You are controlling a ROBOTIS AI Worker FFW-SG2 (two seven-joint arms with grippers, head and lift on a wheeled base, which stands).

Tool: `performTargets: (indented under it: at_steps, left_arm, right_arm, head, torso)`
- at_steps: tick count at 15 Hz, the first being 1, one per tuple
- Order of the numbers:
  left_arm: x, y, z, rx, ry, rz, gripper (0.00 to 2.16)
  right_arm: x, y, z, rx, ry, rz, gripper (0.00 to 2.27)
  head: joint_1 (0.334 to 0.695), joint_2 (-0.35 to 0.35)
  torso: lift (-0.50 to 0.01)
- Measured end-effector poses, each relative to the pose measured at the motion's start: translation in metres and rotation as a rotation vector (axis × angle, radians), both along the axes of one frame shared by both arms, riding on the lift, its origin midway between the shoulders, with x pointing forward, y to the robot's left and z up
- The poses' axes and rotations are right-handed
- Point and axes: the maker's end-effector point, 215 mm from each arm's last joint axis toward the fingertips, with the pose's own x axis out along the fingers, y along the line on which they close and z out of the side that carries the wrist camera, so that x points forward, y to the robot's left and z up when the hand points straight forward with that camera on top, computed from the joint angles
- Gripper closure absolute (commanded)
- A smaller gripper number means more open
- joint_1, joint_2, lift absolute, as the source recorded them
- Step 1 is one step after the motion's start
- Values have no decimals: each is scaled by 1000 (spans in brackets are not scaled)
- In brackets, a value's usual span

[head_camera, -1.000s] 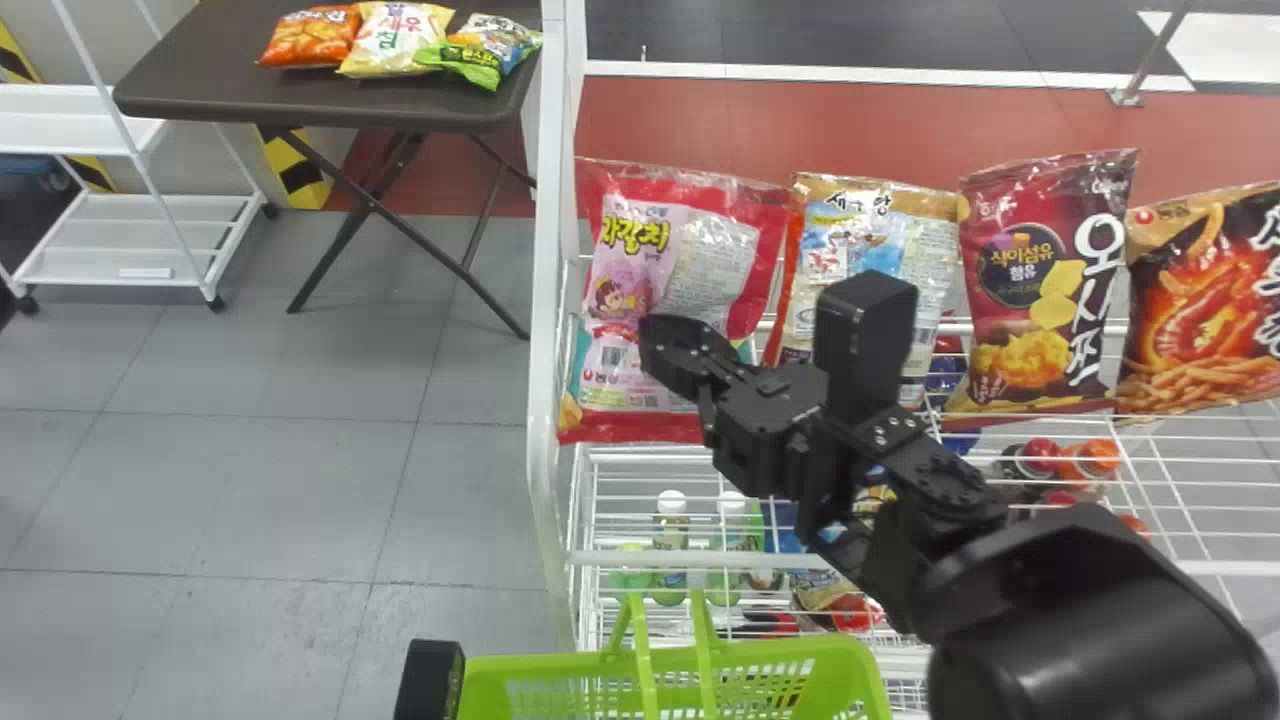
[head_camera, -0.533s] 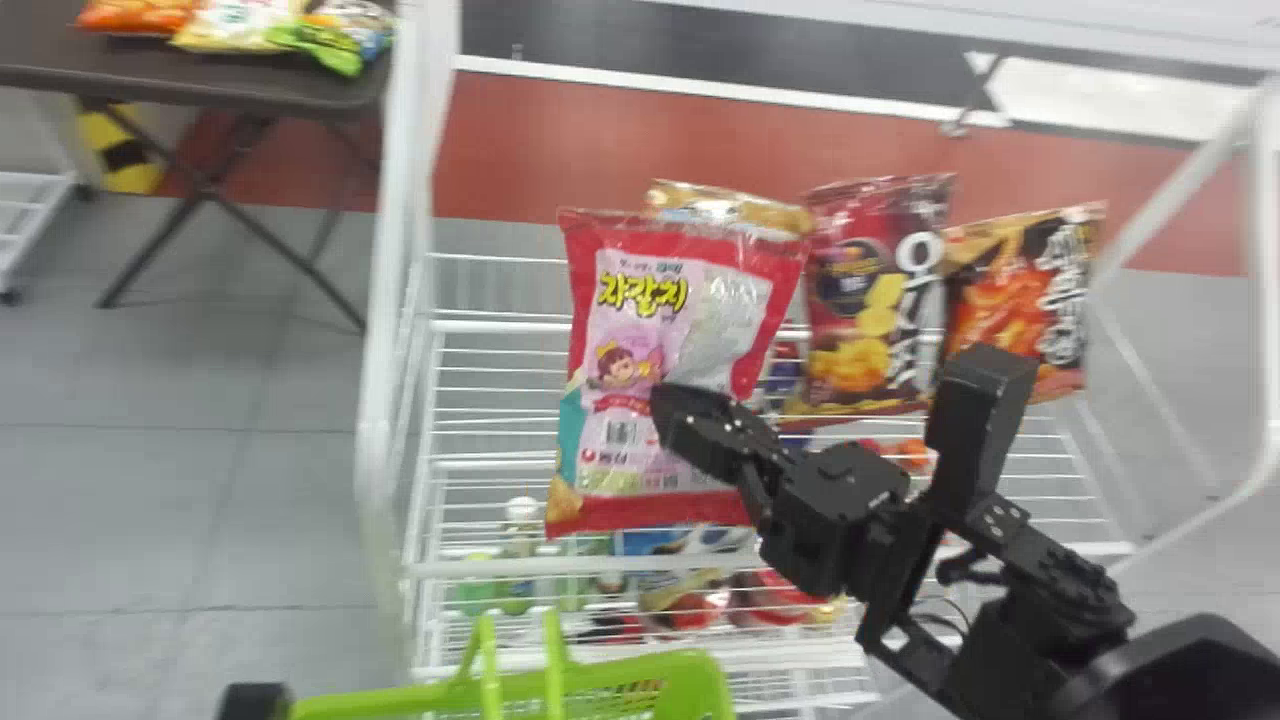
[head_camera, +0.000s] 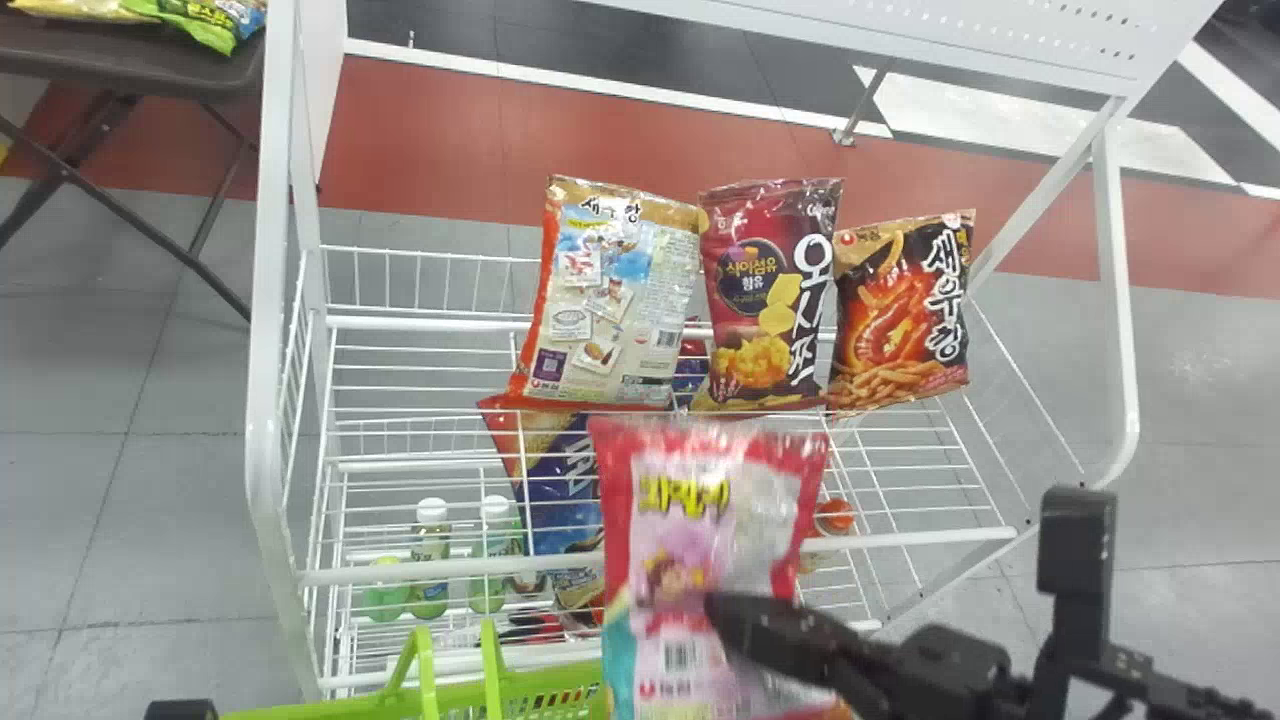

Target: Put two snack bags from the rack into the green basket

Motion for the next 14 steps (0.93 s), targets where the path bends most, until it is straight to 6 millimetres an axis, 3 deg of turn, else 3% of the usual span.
performTargets:
  at_steps: [2,6,9,10,12,14]
  left_arm:
    - [1,0,1,-2,-3,0,1474]
    - [2,0,3,-7,-7,1,1474]
    - [2,0,5,-13,-9,1,1474]
    - [2,0,5,-15,-10,1,1474]
    - [2,0,6,-16,-10,1,1474]
    - [1,0,6,-17,-9,0,1474]
  right_arm:
    - [-25,6,-29,26,119,4,2250]
    - [-75,57,-80,74,315,92,2250]
    - [-104,89,-106,50,393,166,2246]
    - [-112,96,-115,32,411,185,1997]
    - [-122,98,-125,1,441,205,22]
    - [-129,93,-129,-17,480,213,-2]
  head:
    - [695,-350]
    - [695,-350]
    - [695,-350]
    - [695,-350]
    - [695,-350]
    - [695,-350]
  torso:
    - [-6]
    - [-6]
    - [-6]
    - [-6]
    - [-5]
    - [-5]
